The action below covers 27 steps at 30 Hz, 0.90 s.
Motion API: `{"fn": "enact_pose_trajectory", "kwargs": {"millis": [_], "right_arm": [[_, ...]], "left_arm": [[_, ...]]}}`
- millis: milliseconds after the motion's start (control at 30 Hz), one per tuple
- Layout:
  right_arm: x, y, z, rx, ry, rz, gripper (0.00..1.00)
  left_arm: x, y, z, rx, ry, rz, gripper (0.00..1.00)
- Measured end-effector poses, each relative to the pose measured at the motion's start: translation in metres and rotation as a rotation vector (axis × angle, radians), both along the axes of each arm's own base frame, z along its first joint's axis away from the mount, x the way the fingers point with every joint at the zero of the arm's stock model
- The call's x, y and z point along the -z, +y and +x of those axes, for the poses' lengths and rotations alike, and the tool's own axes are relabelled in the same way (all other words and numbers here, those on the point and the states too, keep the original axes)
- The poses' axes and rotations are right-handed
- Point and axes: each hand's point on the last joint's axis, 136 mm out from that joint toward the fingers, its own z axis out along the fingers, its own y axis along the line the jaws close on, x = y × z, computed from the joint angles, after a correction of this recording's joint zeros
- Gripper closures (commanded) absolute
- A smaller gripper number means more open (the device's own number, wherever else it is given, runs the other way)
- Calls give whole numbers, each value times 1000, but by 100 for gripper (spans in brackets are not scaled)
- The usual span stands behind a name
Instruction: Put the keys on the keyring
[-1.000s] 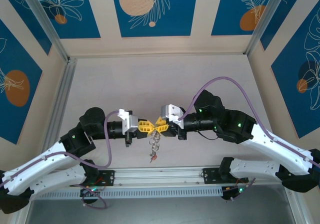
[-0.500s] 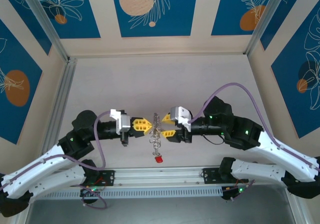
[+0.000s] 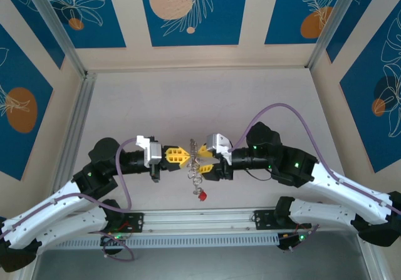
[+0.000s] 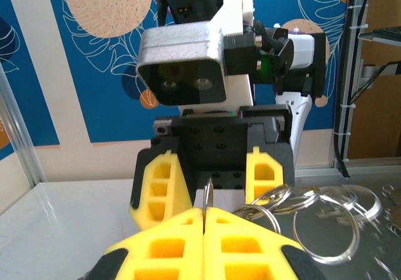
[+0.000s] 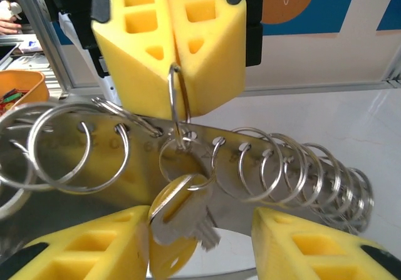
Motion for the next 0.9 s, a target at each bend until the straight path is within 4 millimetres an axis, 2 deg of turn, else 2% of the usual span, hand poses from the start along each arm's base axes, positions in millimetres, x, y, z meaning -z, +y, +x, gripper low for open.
{"fn": "enact_pose_trajectory", "kwargs": {"millis": [67, 200, 300, 700, 900], "right_arm": [[1, 3, 2, 1, 4, 1, 60], [-1, 5, 4, 5, 3, 13, 80], [-1, 5, 5, 12, -1, 14, 86], [10, -2, 23, 110, -24, -46, 86], [9, -6, 23, 120, -39, -49, 86]], "left_arm": [[1, -1, 0, 0, 2, 2, 100], [0, 0, 0, 0, 0, 1, 100], [0, 0, 0, 1, 0, 1, 100], [11, 3, 8, -34, 12, 15, 100], [14, 7, 8, -43, 10, 12, 100]]}}
